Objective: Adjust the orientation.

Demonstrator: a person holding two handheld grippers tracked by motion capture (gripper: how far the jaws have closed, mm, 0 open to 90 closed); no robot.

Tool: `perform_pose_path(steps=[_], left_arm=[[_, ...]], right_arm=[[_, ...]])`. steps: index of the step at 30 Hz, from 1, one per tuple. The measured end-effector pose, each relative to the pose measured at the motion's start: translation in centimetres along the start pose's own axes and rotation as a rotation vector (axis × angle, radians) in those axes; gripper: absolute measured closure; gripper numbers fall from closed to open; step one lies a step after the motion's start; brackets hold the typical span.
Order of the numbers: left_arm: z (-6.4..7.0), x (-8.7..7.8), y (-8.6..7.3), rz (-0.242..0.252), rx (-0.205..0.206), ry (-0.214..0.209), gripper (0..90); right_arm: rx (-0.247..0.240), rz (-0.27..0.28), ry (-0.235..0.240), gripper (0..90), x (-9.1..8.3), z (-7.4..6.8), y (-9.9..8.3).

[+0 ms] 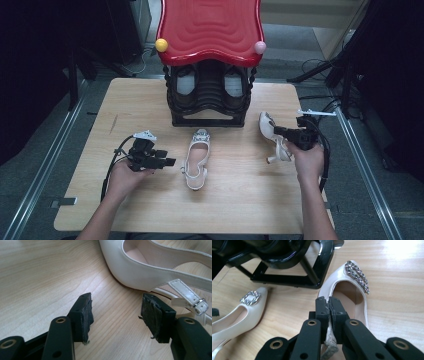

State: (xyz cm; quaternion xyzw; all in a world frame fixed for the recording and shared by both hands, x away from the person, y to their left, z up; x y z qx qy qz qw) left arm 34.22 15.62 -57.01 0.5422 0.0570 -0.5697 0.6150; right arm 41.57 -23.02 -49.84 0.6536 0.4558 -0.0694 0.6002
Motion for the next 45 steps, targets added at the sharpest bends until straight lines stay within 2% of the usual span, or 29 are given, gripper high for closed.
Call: perform_pose_path(steps=[5,7,11,14,17,20,23,28,31,33,35,38,42,45], left_arm=[[0.0,0.1,0.3,-0.001,0.005,-0.003,43.8],[0.2,0.1,0.6,0.009,0.008,-0.012,44.7],[0.2,-0.1,1.2,0.045,0.021,0.028,48.4],[0.2,-0.3,1.5,0.058,0.005,0.012,48.0],[0.1,-0.2,1.6,0.037,-0.017,-0.007,40.5],[0.1,-0.4,1.7,0.051,0.009,-0.006,40.8],[0.4,-0.4,1.8,0.073,0.033,-0.024,33.1],[0.9,-0.2,1.6,0.056,0.045,-0.063,24.5],[1.0,-0.2,1.5,0.044,0.037,-0.055,25.5],[0.9,-0.2,1.4,0.032,0.034,-0.045,30.3],[1.2,-0.5,1.4,0.043,0.048,-0.058,49.8],[1.5,-0.7,1.4,0.042,0.063,-0.068,65.9],[1.4,-0.5,1.1,0.019,0.067,-0.062,72.3],[1.3,-0.2,0.9,0.004,0.066,-0.064,73.8]], right_arm=[[-0.009,-0.007,0.012,88.2,-0.4,-1.1,-0.8],[-0.009,-0.009,0.018,88.2,-0.4,-1.6,-1.2],[-0.026,-0.022,0.026,88.2,-0.5,-2.7,-1.7],[-0.040,-0.027,0.038,88.2,-0.5,-3.6,-2.0],[-0.065,-0.035,0.045,88.2,-0.5,-4.7,-2.2],[-0.081,-0.042,0.058,88.1,-0.4,-5.7,-2.4],[-0.102,-0.052,0.075,88.1,-0.1,-6.7,-2.6],[-0.123,-0.069,0.091,88.1,0.6,-8.0,-2.8],[-0.134,-0.076,0.103,88.2,0.9,-8.6,-2.9],[-0.137,-0.079,0.109,88.1,1.2,-9.0,-2.9],[-0.141,-0.084,0.112,88.1,1.5,-9.3,-3.0],[-0.153,-0.096,0.120,88.1,2.1,-9.9,-3.3],[-0.151,-0.101,0.146,88.1,2.6,-10.6,-3.5],[-0.146,-0.109,0.173,88.1,3.1,-11.2,-3.8]])
Point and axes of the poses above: each handheld gripper's, and its own axes: x roughly forward along the jaws, y roughly out of its top, z roughly to its right, the point moved 8 cm from there along x, roughly forward along the jaws, and after that the axes turned 7 degrees about -x, right-handed, at the moved point
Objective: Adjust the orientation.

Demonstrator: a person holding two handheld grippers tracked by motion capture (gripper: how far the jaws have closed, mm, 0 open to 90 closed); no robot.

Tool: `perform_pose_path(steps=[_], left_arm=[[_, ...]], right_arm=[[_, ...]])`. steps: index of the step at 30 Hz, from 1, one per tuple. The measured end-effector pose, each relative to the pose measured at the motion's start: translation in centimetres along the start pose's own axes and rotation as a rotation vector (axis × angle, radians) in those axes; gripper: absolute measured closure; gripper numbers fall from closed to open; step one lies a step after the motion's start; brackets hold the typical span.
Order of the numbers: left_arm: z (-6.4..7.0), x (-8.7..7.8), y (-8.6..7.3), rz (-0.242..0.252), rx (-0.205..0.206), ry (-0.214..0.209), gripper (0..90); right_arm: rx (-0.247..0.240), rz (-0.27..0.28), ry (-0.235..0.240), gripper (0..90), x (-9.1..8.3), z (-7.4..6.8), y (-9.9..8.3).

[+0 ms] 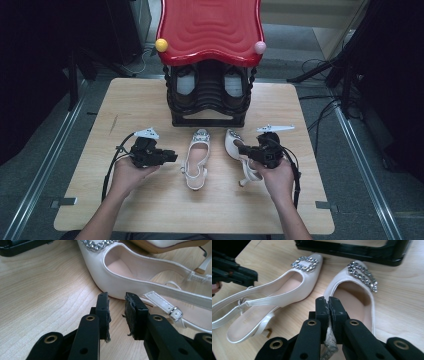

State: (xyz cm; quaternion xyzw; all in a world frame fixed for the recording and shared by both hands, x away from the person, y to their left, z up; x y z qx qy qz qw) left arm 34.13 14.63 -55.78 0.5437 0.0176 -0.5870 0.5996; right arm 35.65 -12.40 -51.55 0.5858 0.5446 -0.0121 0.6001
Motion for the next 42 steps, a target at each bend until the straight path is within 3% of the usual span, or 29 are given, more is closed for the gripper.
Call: perform_pose_path(steps=[8,14,29,31,33,38,42], left_arm=[[-0.1,-0.3,0.2,0.046,-0.021,-0.005,68.2],[0.1,0.0,-0.3,0.029,-0.019,-0.004,66.0],[0.8,0.1,-1.1,0.017,-0.013,-0.008,63.4],[0.9,0.1,-1.1,0.016,-0.010,-0.012,63.4],[1.1,0.2,-1.2,0.014,-0.013,-0.025,65.0],[1.4,0.2,-1.2,0.009,-0.011,-0.038,69.3],[1.5,0.6,-1.2,-0.007,-0.012,-0.046,71.1]], right_arm=[[-0.029,-0.040,0.035,88.0,2.2,-1.6,-0.3],[-0.063,-0.083,0.034,87.8,4.0,-2.7,-0.7],[-0.082,-0.092,0.076,87.0,6.3,-4.7,-0.2],[-0.087,-0.087,0.078,84.6,6.4,-4.8,-0.1],[-0.069,-0.065,0.121,78.2,6.3,-4.8,0.2],[-0.086,-0.009,0.143,77.6,4.8,-4.2,0.8],[-0.099,0.026,0.104,83.1,3.0,-3.2,1.1]])
Point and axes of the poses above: each handheld gripper's, and its own axes: x roughly forward along the jaws, y roughly out of its top, z roughly to its right, the point moved 8 cm from there along x, roughly forward along the jaws, and after that the axes turned 7 degrees about -x, right-handed, at the moved point
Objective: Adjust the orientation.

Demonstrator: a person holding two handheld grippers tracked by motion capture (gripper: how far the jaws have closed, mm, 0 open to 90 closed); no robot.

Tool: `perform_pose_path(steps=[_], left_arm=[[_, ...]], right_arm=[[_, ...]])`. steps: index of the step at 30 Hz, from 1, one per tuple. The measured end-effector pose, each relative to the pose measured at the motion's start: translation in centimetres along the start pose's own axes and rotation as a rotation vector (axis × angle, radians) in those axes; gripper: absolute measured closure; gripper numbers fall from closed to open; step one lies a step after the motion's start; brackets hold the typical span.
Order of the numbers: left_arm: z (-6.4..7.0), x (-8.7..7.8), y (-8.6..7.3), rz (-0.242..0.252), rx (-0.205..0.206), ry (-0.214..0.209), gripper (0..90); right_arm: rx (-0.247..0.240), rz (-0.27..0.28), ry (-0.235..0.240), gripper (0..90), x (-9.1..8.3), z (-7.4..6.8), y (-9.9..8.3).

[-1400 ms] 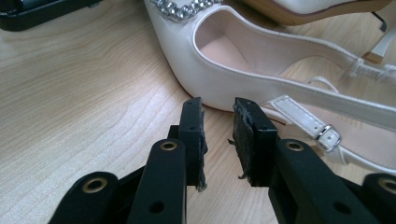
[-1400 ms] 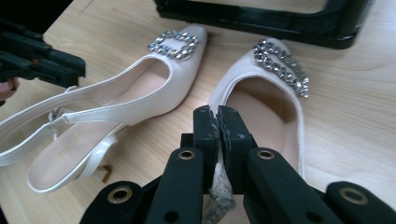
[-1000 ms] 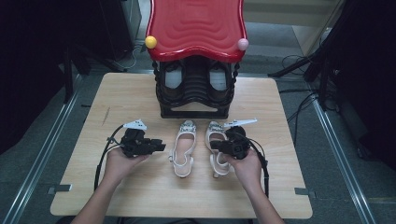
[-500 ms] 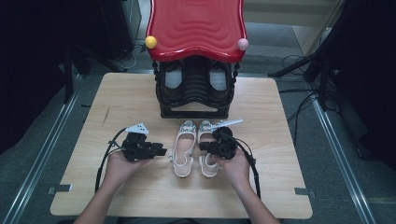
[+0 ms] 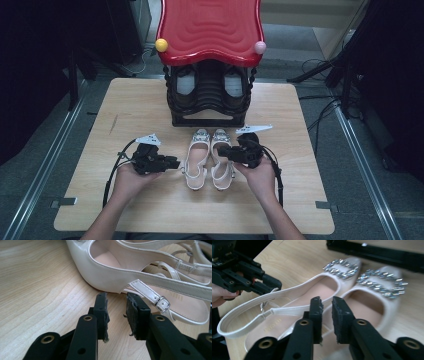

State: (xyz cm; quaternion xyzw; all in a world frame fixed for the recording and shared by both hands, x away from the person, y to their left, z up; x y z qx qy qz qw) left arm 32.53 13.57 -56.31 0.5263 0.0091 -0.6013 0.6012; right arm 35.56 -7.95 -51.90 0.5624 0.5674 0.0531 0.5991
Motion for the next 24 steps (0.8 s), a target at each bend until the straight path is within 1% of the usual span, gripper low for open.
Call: perform_pose_path(steps=[1,4,7,10,13,16,17,18,21,23,24], left_arm=[[0.1,0.1,0.1,0.003,-0.010,-0.008,71.1],[0.1,0.5,0.1,-0.011,-0.007,-0.012,72.5],[0.0,0.8,0.2,-0.024,-0.014,-0.005,72.7],[-0.4,1.2,0.3,-0.025,-0.036,-0.004,72.7],[-0.6,1.4,0.4,-0.024,-0.047,-0.001,72.6],[-0.5,1.7,0.5,-0.019,-0.045,-0.005,72.4],[-0.4,1.7,0.5,-0.024,-0.038,-0.008,72.3],[-0.3,1.8,0.5,-0.026,-0.032,-0.006,72.3],[-0.2,2.0,0.5,-0.021,-0.033,-0.006,72.3],[-0.2,2.0,0.5,-0.021,-0.033,-0.006,72.3],[-0.1,2.0,0.5,-0.021,-0.035,-0.008,72.3]], right_arm=[[0.003,0.000,-0.007,85.2,-0.4,0.3,-0.1],[0.014,-0.007,-0.027,90.0,-1.1,1.5,-0.8],[0.032,-0.023,-0.056,90.0,-1.4,2.6,-1.6],[0.032,-0.046,-0.082,90.0,-1.2,3.3,-2.3],[0.039,-0.069,-0.094,90.0,-0.6,3.5,-3.0],[0.030,-0.091,-0.104,90.0,-0.1,3.5,-3.5],[0.028,-0.096,-0.108,90.0,0.0,3.6,-3.6],[0.030,-0.096,-0.107,90.0,0.1,3.6,-3.7],[0.008,-0.094,-0.120,90.0,0.4,3.5,-3.9],[0.005,-0.070,-0.119,90.0,0.5,3.4,-4.0],[-0.006,-0.060,-0.118,90.0,0.6,3.4,-4.1]])
Point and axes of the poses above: each handheld gripper's, and its own axes: x roughly forward along the jaws, y roughly out of its top, z roughly to its right, the point moved 8 cm from there along x, roughly forward along the jaws, and after that the axes turned 7 degrees about -x, right-handed, at the moved point
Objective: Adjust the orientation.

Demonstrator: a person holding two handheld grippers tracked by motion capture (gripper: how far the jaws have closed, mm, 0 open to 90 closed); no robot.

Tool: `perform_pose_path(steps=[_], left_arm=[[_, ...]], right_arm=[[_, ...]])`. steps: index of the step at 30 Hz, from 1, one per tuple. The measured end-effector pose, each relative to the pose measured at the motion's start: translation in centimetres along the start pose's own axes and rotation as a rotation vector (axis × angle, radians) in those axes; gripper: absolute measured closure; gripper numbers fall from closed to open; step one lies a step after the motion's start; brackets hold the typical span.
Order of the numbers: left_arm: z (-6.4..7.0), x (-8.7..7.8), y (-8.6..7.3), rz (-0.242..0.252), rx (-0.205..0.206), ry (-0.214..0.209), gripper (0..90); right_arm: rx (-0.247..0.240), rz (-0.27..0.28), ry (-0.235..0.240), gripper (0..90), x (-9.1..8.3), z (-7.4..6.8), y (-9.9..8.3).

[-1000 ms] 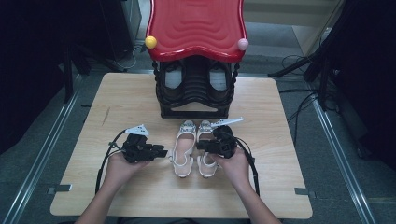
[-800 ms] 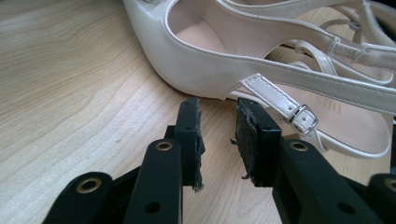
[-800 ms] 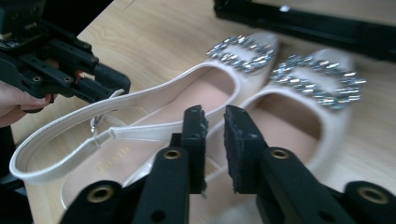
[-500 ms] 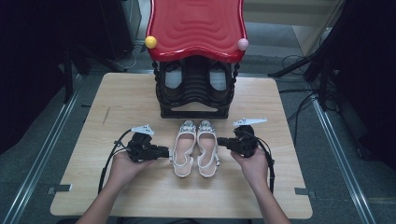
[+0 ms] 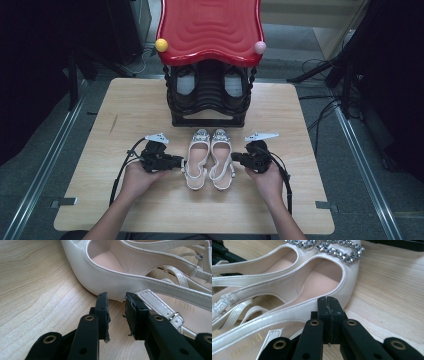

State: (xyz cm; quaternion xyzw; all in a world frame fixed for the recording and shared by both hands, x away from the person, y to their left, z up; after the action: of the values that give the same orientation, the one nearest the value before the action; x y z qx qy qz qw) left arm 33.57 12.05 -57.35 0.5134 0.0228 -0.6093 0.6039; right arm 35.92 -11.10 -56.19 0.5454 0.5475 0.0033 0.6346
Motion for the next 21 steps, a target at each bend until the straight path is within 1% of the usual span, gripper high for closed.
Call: perform_pose_path(steps=[2,4,6,7,8,10,11,12,14,15,18,19,21], left_arm=[[0.03,0.02,0.00,0.000,0.000,-0.002,72.4],[0.16,0.17,0.00,0.002,-0.002,-0.003,72.6],[0.17,0.22,0.01,0.002,0.000,-0.002,72.7],[0.18,0.23,0.00,0.002,-0.001,-0.004,72.8],[0.19,0.24,-0.01,0.001,-0.002,-0.006,72.9],[0.24,0.31,-0.02,0.002,-0.002,-0.008,73.4],[0.31,0.40,-0.02,0.005,-0.006,-0.012,73.8],[0.42,0.51,-0.03,0.007,-0.006,-0.014,74.4],[0.57,0.65,-0.08,0.004,0.000,-0.017,75.3],[0.64,0.70,-0.07,0.006,-0.003,-0.019,76.2],[0.70,0.71,-0.11,0.005,-0.003,-0.028,78.4],[0.79,0.73,-0.12,0.006,-0.005,-0.032,79.6],[0.92,0.76,-0.14,0.005,-0.005,-0.037,81.8]], right_arm=[[-0.006,0.016,0.007,90.0,0.07,-0.10,-0.08],[-0.007,0.032,0.034,90.0,0.20,-0.13,-0.20],[0.021,0.042,0.070,89.0,0.32,-0.07,-0.29],[0.025,0.042,0.088,87.6,0.35,-0.05,-0.33],[0.032,0.041,0.096,86.7,0.38,-0.06,-0.36],[0.033,0.050,0.103,86.8,0.45,-0.03,-0.41],[0.026,0.055,0.106,86.9,0.47,-0.03,-0.44],[0.017,0.064,0.107,87.0,0.49,-0.04,-0.46],[-0.017,0.092,0.110,87.3,0.51,-0.08,-0.60],[-0.021,0.100,0.110,87.2,0.50,-0.07,-0.66],[0.004,0.095,0.116,84.9,0.48,0.05,-0.68],[0.011,0.090,0.116,82.8,0.50,0.15,-0.66],[0.028,0.084,0.123,82.0,0.50,0.29,-0.63]])
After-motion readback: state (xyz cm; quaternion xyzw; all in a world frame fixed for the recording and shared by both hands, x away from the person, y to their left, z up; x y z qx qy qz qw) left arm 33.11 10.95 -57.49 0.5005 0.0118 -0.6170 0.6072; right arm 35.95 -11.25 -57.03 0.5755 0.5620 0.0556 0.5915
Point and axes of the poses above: each handheld gripper's, and its own axes: x roughly forward along the jaws, y roughly out of its top, z roughly to its right, the point moved 8 cm from there along x, roughly forward along the jaws, and after that the axes turned 7 degrees about -x, right-handed, at the moved point
